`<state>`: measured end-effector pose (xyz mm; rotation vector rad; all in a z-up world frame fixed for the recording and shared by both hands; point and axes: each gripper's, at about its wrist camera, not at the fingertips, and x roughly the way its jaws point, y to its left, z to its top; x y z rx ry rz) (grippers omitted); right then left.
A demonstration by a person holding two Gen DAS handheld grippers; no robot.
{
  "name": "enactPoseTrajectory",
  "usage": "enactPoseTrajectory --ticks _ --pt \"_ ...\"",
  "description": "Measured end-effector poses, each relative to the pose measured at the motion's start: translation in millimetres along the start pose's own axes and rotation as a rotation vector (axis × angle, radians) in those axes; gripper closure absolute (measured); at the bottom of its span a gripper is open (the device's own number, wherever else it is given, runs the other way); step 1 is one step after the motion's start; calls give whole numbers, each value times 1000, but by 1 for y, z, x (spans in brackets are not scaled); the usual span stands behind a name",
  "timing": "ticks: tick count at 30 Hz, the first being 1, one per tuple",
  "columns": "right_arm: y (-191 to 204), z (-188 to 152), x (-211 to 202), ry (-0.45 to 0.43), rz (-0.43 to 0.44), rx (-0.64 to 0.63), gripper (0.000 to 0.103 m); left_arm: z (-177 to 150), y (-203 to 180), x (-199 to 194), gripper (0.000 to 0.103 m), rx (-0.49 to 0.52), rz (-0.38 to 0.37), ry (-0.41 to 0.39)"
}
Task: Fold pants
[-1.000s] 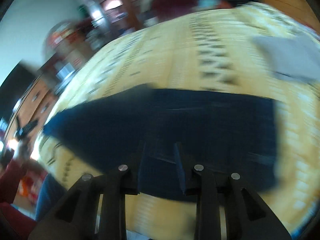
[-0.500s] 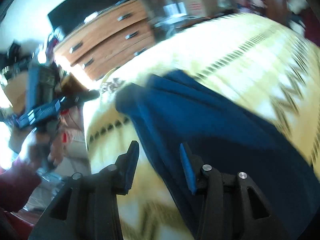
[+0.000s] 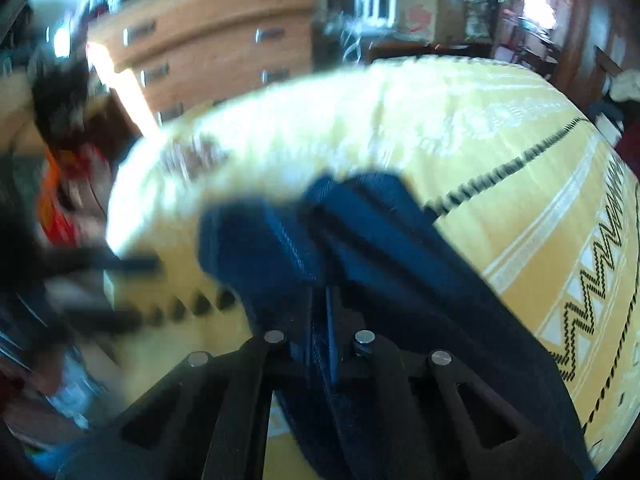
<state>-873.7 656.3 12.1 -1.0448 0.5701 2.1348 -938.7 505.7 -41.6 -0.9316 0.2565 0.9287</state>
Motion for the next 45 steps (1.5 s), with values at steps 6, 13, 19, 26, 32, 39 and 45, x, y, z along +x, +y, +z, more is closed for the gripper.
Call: enactPoseTrajectory --ticks 6,13,19,26,32,39,45 --pt "-12 20 -68 -134 30 38 97 18 -8 16 38 -16 -56 -16" --pt "-8 20 -97 -167 84 58 97 50 6 52 38 -165 -179 -23" --pt "13 11 -97 -164 95 21 96 84 20 68 38 -239 -333 -104" --pt "10 -4 -36 -82 177 65 95 60 78 33 38 -410 -212 -132" --pt "24 -28 24 75 160 10 90 36 67 -18 30 -377 -61 -200" --pt "14 -48 -49 -56 88 -6 73 40 58 -8 28 -318 -22 -175" --pt "-51 -133 -91 74 -88 104 69 43 59 -5 28 -305 -3 -171"
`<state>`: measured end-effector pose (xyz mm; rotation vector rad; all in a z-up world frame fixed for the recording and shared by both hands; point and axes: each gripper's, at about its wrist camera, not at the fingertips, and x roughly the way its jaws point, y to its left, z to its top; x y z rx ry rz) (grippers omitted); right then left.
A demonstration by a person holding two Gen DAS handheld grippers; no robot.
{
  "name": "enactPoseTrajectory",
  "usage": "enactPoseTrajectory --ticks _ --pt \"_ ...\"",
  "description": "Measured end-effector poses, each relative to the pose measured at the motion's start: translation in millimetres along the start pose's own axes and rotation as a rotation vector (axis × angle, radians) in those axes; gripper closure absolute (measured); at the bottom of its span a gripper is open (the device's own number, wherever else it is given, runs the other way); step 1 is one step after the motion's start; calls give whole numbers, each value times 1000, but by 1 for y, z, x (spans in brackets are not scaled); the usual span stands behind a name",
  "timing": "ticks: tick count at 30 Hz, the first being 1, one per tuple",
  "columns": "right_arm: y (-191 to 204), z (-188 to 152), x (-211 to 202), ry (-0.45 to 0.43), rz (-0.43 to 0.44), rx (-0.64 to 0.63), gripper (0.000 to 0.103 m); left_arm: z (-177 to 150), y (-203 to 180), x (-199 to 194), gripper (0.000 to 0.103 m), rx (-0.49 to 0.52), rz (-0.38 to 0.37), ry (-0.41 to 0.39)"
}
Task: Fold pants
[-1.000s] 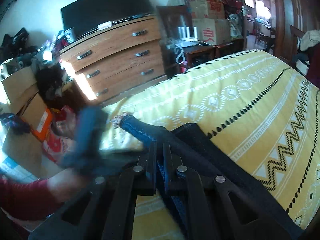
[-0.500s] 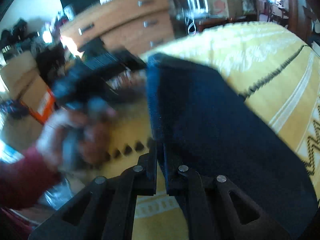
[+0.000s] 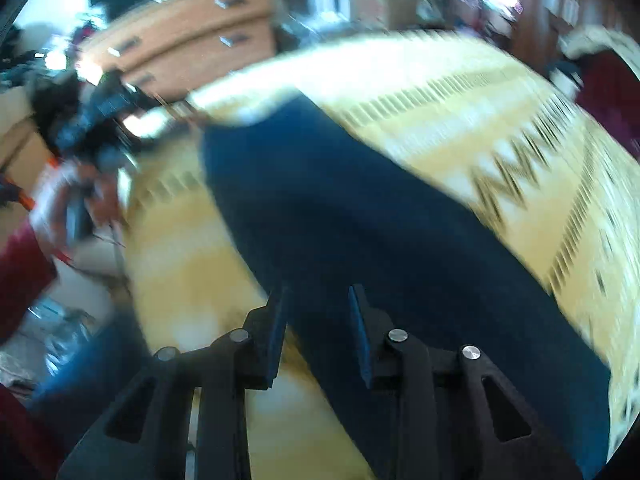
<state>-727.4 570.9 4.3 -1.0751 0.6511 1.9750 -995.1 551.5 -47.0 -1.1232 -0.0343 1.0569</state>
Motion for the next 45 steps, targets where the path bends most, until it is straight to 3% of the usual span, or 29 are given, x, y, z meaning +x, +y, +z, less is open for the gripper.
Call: enactPoseTrajectory --ticks 3,9,10,11,18,22,25,30,35,37,39,40,43,45 --pt "-9 -29 4 55 -49 3 69 1 -3 3 27 -3 -5 5" --pt "-9 -36 17 60 -55 -9 67 -1 -7 7 27 32 25 26" --pt "-7 -34 18 63 -57 -17 74 -1 -7 8 27 34 31 27" --pt "-7 -32 22 77 -76 -27 99 0 -7 9 27 37 34 28" --pt "-38 -37 6 43 -68 60 99 2 -12 25 27 77 55 57" --pt "-23 -47 17 83 -61 11 92 1 -12 20 27 70 56 55" --pt "-22 -40 -2 19 -48 30 63 -5 -15 9 27 70 61 63" --pt "-39 -34 -32 -78 -26 119 63 -24 -29 3 27 140 144 113" --pt "-42 -34 -15 -47 18 182 63 -27 -35 14 29 177 210 100" --pt "-35 -33 -12 -46 32 174 63 -24 -36 19 34 185 206 89" --pt "-30 -33 -8 -51 43 177 63 -19 -34 29 68 184 203 104" --pt "-28 -35 -6 -48 49 180 63 -18 -34 33 77 182 213 111" --pt "-28 -39 1 -31 44 197 63 -12 -35 41 87 187 172 116" --pt "-29 -42 5 -18 49 210 63 -7 -47 43 89 207 92 121"
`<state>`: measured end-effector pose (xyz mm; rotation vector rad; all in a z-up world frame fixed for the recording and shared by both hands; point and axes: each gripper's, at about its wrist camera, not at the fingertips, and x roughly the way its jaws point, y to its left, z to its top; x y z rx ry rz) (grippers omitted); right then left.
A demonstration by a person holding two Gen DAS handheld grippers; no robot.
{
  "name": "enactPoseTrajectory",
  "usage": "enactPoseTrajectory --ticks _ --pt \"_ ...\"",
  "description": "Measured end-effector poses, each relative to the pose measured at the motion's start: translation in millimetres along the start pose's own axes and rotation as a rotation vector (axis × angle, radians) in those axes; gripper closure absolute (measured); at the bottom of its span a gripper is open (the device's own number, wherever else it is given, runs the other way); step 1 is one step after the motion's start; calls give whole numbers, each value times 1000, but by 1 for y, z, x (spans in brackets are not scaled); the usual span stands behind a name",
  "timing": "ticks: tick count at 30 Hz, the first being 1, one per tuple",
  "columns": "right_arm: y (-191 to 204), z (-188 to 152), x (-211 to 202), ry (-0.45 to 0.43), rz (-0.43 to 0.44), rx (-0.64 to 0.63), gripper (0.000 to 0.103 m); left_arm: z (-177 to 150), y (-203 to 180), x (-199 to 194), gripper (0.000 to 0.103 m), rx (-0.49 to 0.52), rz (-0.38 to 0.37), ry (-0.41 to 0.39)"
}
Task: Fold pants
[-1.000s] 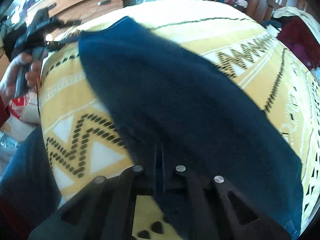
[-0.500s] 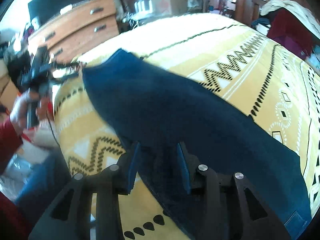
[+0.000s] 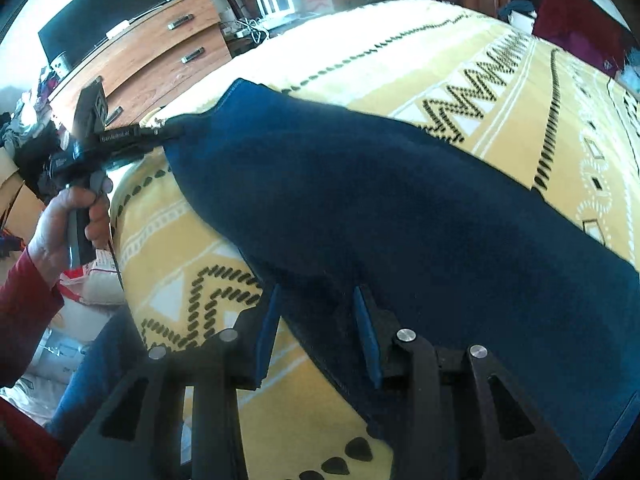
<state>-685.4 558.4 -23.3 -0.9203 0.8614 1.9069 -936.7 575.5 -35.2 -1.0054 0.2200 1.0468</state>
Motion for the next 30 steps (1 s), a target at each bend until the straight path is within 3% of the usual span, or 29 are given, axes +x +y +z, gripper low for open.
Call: enactPoseTrajectory --ticks 5,6,9,10,11,13,15,20,22,25,27,30 --pt "-9 -7 10 40 11 29 63 13 -37 -26 89 144 -205 -140" --pt "-11 -8 13 51 16 37 63 13 -32 -24 89 136 -195 -138" --pt "-9 -7 15 53 22 34 62 3 27 15 89 -57 -22 42" --pt "-8 -6 15 51 22 28 62 -2 49 24 90 -126 -45 86" --pt "-7 -5 15 50 22 24 61 -3 55 20 90 -140 -88 55" --pt "-6 -3 16 50 20 20 61 2 46 12 88 -104 -71 22" --pt "-4 -2 17 53 10 15 60 4 43 7 78 -93 -45 -4" --pt "-1 -3 4 38 -29 -13 59 0 69 -20 67 -212 16 -84" --pt "-4 -8 -9 14 -31 -4 59 -6 65 -19 65 -194 16 -48" --pt "-17 -24 -22 13 -67 34 57 -13 48 -12 52 -125 10 45" --pt "-25 -33 -26 21 -82 60 57 -14 40 -8 36 -123 -9 58" --pt "-33 -43 -36 -7 -97 108 57 -16 33 1 18 -95 -14 55"
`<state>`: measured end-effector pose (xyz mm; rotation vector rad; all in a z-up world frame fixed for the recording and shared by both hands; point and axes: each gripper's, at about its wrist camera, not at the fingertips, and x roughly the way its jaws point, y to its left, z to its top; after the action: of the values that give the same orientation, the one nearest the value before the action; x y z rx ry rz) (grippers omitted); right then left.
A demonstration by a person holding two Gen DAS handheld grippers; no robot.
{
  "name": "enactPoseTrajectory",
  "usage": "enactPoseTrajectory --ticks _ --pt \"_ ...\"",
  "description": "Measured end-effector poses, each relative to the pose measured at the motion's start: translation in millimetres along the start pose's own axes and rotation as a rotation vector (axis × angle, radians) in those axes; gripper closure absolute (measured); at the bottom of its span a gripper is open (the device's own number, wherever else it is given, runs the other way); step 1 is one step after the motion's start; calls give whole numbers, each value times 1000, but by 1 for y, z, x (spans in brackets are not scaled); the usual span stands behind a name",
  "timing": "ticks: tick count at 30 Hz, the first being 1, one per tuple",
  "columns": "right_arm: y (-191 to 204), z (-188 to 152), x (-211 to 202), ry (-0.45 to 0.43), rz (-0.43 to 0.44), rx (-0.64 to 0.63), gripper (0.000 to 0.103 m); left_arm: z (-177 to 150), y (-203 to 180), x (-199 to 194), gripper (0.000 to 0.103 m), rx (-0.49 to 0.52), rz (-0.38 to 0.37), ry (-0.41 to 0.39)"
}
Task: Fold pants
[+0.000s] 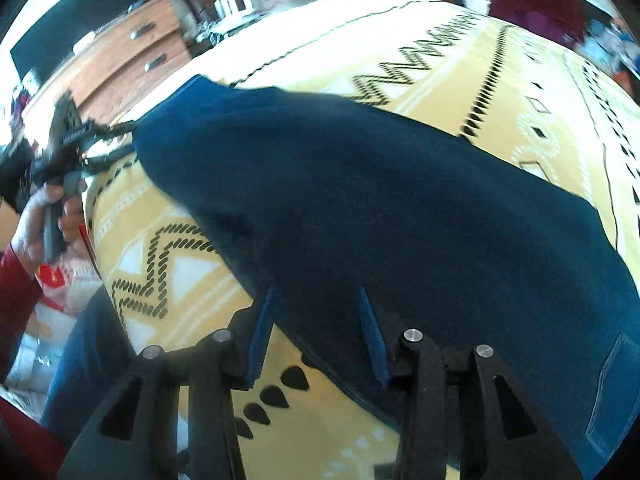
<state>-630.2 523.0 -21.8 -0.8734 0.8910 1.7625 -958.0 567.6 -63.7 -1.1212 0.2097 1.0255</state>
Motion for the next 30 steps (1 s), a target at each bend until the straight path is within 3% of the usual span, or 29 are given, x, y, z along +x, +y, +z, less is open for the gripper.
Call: enactPoseTrajectory --ticks 4,8,10,14,17,25,26,27,30 --pt "-1 -3 -4 -32 15 20 57 5 -16 11 0 64 48 13" --pt "8 -4 5 -13 41 -7 57 8 -21 15 1 57 83 -14" --pt "13 -3 7 -13 49 -22 57 10 -19 14 2 36 74 -15" --pt "19 2 6 -21 56 -41 57 5 -20 12 26 -44 63 71" --pt "19 6 6 -31 54 -48 57 0 -30 14 27 -70 48 99" --pt "33 13 10 -59 62 -61 57 13 -15 27 28 -124 -17 -58" --pt "35 14 7 -74 51 -66 57 13 -14 26 44 -133 -38 -69" --pt "35 14 5 -85 44 -62 57 14 -11 25 99 -148 -60 -73" --pt "27 12 0 -103 32 -34 57 22 11 19 97 -204 -101 -75"
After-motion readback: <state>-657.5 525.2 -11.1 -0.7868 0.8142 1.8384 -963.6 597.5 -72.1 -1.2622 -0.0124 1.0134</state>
